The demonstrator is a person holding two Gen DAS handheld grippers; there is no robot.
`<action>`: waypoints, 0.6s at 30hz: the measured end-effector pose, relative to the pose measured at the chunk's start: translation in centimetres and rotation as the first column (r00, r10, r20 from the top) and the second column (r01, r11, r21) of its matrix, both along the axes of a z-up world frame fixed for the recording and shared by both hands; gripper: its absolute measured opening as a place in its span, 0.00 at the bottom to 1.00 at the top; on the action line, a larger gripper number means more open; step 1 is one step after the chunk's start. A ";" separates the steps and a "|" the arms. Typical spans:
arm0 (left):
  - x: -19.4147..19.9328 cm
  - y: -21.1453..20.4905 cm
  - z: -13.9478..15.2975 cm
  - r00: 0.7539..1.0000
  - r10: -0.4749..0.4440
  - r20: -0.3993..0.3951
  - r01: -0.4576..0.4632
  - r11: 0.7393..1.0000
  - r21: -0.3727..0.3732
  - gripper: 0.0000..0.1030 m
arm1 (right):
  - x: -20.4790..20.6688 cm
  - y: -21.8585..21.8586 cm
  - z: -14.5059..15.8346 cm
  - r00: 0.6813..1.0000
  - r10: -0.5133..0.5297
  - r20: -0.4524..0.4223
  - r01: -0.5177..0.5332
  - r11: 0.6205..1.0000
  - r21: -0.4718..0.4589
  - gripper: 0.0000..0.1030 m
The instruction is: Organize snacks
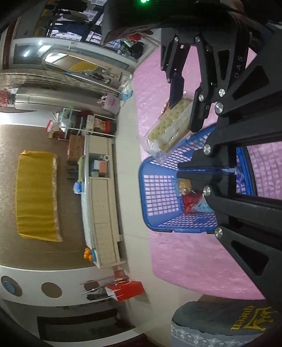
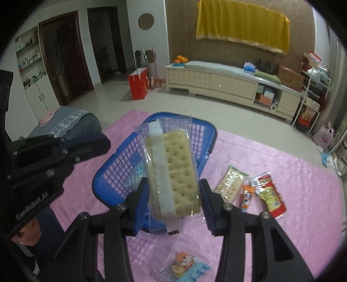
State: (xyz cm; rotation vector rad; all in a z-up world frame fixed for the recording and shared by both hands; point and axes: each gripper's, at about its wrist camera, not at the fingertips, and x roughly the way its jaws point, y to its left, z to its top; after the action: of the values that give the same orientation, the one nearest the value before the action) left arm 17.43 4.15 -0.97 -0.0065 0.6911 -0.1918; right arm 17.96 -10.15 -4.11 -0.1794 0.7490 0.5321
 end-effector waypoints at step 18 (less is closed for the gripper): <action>3.3 3.5 -5.2 0.989 0.038 -0.145 -0.038 0.999 0.001 0.32 | 4.2 4.5 -4.4 0.994 0.035 -0.106 -0.045 0.995 -0.087 0.49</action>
State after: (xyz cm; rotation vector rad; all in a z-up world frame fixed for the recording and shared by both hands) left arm 20.74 7.69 -6.14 -0.0356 0.8351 -0.1563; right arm 22.15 -5.67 -8.47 -0.2513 0.8735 0.5498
